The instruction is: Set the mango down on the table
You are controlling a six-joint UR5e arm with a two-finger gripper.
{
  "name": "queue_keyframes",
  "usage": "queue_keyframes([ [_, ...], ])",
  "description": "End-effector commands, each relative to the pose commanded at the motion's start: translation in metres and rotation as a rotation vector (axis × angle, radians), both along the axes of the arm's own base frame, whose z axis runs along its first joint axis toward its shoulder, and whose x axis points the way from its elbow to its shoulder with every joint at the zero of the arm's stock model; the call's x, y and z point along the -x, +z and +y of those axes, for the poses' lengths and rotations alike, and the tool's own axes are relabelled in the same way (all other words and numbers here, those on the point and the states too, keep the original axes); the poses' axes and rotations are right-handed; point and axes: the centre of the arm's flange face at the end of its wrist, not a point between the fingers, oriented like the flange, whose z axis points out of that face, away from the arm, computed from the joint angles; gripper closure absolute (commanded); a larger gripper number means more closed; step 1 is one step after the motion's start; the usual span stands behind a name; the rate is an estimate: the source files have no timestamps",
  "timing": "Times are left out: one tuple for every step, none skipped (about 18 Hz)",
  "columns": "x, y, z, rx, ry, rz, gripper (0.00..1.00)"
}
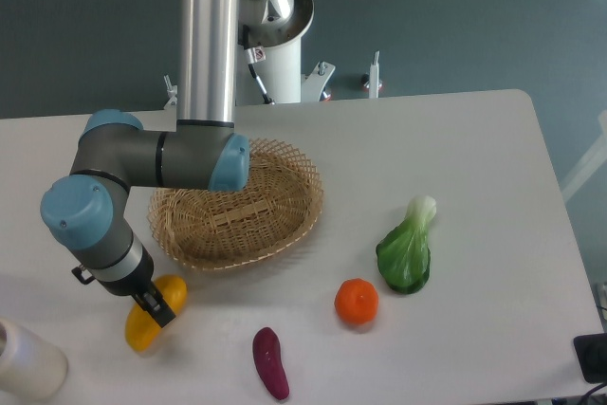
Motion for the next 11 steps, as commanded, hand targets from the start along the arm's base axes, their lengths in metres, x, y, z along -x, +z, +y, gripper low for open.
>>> queue_keyframes([
  [0.0, 0.006, 0.0, -0.017, 0.0, 0.006, 0.0],
  [0.004, 0.012, -0.001, -0.028, 0.006, 0.01, 0.0],
  [0.01, 0.022, -0.004, -0.04, 0.015, 0.015, 0.0],
  [0.023, 0.03, -0.007, -0.052, 0.034, 0.02, 0.0],
  [0.036, 0.037, -0.011, -0.06, 0.05, 0.022, 0.0],
  [0.049, 0.045, -0.015, -0.071, 0.07, 0.028, 0.0],
  [0.064, 0.052, -0.02, -0.081, 0.084, 0.031, 0.0],
  [0.083, 0.06, -0.029, -0.085, 0.113, 0.036, 0.0],
  [0.1, 0.066, -0.036, -0.087, 0.139, 0.039, 0.0],
  [0.118, 0.073, -0.045, -0.095, 0.166, 0.041, 0.0],
  [0.134, 0.078, -0.053, -0.095, 0.186, 0.033, 0.0],
])
